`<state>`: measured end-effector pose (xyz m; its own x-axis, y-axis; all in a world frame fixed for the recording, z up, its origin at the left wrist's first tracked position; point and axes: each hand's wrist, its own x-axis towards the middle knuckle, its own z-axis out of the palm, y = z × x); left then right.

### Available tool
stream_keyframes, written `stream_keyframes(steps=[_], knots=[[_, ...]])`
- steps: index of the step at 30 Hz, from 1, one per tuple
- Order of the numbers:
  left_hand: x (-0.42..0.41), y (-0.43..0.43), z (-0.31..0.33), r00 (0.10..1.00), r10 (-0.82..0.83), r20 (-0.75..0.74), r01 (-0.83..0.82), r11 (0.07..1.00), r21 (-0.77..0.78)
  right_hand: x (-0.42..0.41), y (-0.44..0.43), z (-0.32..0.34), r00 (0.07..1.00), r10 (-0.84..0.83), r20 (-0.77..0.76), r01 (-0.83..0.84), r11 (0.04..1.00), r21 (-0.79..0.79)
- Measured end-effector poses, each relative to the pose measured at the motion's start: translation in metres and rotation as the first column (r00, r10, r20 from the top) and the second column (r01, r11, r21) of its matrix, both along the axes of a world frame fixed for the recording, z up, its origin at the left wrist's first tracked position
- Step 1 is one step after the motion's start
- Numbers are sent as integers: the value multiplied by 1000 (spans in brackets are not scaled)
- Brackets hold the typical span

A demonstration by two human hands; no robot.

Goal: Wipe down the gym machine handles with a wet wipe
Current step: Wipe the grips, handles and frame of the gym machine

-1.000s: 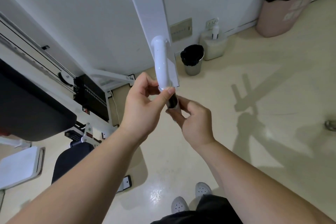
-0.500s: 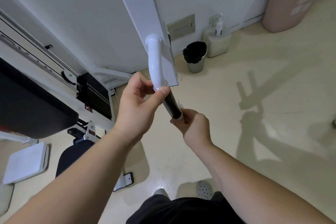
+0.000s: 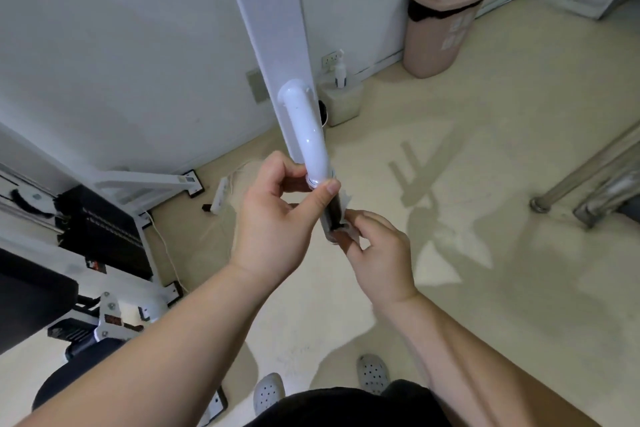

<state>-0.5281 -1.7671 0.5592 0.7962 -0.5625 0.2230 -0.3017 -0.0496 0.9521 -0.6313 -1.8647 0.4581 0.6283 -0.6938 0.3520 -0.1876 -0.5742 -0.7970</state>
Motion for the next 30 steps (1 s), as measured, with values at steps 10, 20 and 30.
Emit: stream_keyframes(steps=[10, 20, 30], knots=[[60, 70, -4, 920, -346, -183, 348, 937, -21, 25, 106, 37, 957, -244, 154, 247, 969, 2], [111, 134, -20, 857, -266, -441, 281, 959, -32, 97, 153, 76, 983, -129, 133, 106, 980, 171], [167, 98, -11, 882, -128, -453, 129, 991, -29, 178, 116, 75, 988, 104, -117, -85, 983, 160]])
